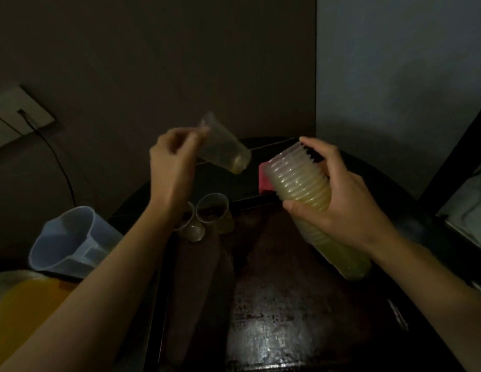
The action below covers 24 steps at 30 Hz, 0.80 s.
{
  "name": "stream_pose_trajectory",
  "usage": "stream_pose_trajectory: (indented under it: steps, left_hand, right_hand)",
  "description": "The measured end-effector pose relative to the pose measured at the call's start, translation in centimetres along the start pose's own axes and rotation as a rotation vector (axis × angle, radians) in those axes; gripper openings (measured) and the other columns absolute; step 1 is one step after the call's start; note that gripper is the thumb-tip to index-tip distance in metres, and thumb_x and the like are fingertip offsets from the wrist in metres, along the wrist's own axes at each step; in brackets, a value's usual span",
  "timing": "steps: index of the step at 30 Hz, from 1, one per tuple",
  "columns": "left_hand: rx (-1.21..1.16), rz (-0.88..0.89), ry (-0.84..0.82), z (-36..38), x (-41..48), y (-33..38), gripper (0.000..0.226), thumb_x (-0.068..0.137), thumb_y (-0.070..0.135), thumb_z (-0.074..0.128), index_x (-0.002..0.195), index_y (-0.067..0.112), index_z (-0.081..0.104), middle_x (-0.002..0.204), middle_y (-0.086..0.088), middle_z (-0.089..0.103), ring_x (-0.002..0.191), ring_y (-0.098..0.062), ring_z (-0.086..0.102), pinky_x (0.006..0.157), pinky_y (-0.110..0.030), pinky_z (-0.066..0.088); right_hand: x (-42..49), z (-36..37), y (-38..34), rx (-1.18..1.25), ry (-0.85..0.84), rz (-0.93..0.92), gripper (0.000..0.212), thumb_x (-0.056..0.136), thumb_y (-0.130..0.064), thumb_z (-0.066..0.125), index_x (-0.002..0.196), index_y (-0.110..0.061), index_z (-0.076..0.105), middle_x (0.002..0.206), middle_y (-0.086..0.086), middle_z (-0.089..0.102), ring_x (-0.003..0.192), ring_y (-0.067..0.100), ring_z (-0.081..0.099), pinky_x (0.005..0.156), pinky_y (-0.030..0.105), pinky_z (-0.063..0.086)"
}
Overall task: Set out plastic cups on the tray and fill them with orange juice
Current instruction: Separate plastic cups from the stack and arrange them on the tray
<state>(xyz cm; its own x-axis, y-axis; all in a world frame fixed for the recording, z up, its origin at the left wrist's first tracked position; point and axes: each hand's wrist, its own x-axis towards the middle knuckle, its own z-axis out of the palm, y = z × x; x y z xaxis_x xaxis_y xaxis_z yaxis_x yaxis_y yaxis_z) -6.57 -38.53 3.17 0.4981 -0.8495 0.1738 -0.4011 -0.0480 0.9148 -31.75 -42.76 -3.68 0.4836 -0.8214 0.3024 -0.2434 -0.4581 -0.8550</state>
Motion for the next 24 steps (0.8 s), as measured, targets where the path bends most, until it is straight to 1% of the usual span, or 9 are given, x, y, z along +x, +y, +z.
stream_pose_trajectory:
  steps: [2, 4, 6, 9, 12, 15, 17, 20, 24]
  left_hand:
    - [0.277, 0.061, -0.023, 1.1, -0.9, -1.7, 0.048, 0.079, 0.063, 0.069, 0.111, 0.028, 0.063, 0.117, 0.002, 0.06, 0.103, -0.012, 0.062, 0.091, -0.037, 0.055]
    - [0.536, 0.172, -0.068, 2.4, -1.5, -3.5, 0.053, 0.079, 0.066, 0.07, 0.114, 0.027, 0.063, 0.113, 0.004, 0.053, 0.103, -0.014, 0.055, 0.087, -0.032, 0.052]
    - [0.687, 0.234, -0.128, 3.3, -1.8, -4.8, 0.064, 0.078, 0.072, 0.066, 0.121, 0.024, 0.064, 0.111, 0.006, 0.05, 0.105, -0.014, 0.05, 0.086, -0.032, 0.047]
    - [0.853, 0.291, -0.199, 3.9, -1.8, -6.1, 0.074, 0.074, 0.08, 0.051, 0.122, 0.025, 0.065, 0.109, 0.006, 0.051, 0.104, -0.016, 0.048, 0.085, -0.035, 0.04]
    - [0.972, 0.333, -0.251, 4.1, -2.0, -6.6, 0.073, 0.075, 0.079, 0.047, 0.124, 0.028, 0.064, 0.108, 0.006, 0.049, 0.099, -0.014, 0.042, 0.081, -0.033, 0.03]
    - [1.067, 0.316, -0.287, 4.2, -1.8, -6.8, 0.081, 0.072, 0.083, 0.038, 0.128, 0.029, 0.062, 0.11, 0.005, 0.05, 0.098, -0.012, 0.036, 0.081, -0.032, 0.027]
    - [1.084, 0.306, -0.297, 4.2, -1.7, -6.8, 0.079, 0.073, 0.082, 0.039, 0.127, 0.029, 0.062, 0.113, 0.004, 0.052, 0.101, -0.014, 0.038, 0.083, -0.032, 0.026]
    - [1.083, 0.31, -0.29, 4.1, -1.7, -6.8, 0.079, 0.072, 0.084, 0.039, 0.122, 0.028, 0.065, 0.112, 0.003, 0.054, 0.106, -0.018, 0.043, 0.085, -0.032, 0.023]
    - [1.078, 0.297, -0.302, 4.1, -1.7, -7.0, 0.079, 0.072, 0.086, 0.04, 0.12, 0.029, 0.065, 0.11, 0.007, 0.051, 0.104, -0.014, 0.038, 0.086, -0.032, 0.022]
  right_hand:
    - [0.3, -0.8, 0.2, 0.007, 0.042, -0.003, 0.092, 0.077, -0.044, 0.081, 0.147, -0.055, 0.022, 0.121, -0.025, 0.053, 0.096, -0.007, 0.061, 0.072, 0.012, 0.048]
    - [0.6, -1.3, 0.3, 0.027, 0.082, -0.004, 0.091, 0.077, -0.041, 0.081, 0.148, -0.051, 0.024, 0.121, -0.026, 0.052, 0.098, -0.008, 0.06, 0.071, 0.007, 0.049]
    - [0.7, -1.6, 0.6, 0.056, 0.117, 0.002, 0.091, 0.078, -0.039, 0.082, 0.149, -0.048, 0.025, 0.121, -0.022, 0.054, 0.099, -0.008, 0.061, 0.072, 0.004, 0.048]
    - [0.7, -1.9, 0.7, 0.079, 0.138, 0.004, 0.091, 0.081, -0.034, 0.082, 0.151, -0.044, 0.026, 0.119, -0.018, 0.058, 0.099, -0.005, 0.062, 0.073, 0.005, 0.048]
    - [0.7, -1.9, 0.6, 0.097, 0.15, 0.0, 0.091, 0.08, -0.037, 0.084, 0.15, -0.044, 0.026, 0.119, -0.019, 0.058, 0.1, -0.005, 0.062, 0.075, 0.005, 0.048]
    - [0.7, -1.8, 0.6, 0.111, 0.149, 0.005, 0.09, 0.077, -0.042, 0.08, 0.149, -0.048, 0.026, 0.121, -0.016, 0.059, 0.101, -0.003, 0.063, 0.077, 0.007, 0.05]
    - [0.7, -1.9, 0.6, 0.117, 0.148, 0.01, 0.091, 0.08, -0.038, 0.083, 0.15, -0.046, 0.025, 0.121, -0.014, 0.059, 0.101, -0.002, 0.063, 0.076, 0.008, 0.051]
    - [0.7, -2.0, 0.6, 0.122, 0.155, 0.009, 0.091, 0.082, -0.031, 0.083, 0.151, -0.044, 0.026, 0.121, -0.015, 0.059, 0.102, -0.003, 0.063, 0.076, 0.007, 0.049]
    - [0.7, -2.0, 0.6, 0.126, 0.162, 0.008, 0.09, 0.081, -0.031, 0.083, 0.151, -0.042, 0.027, 0.122, -0.017, 0.059, 0.104, -0.004, 0.062, 0.078, 0.007, 0.049]
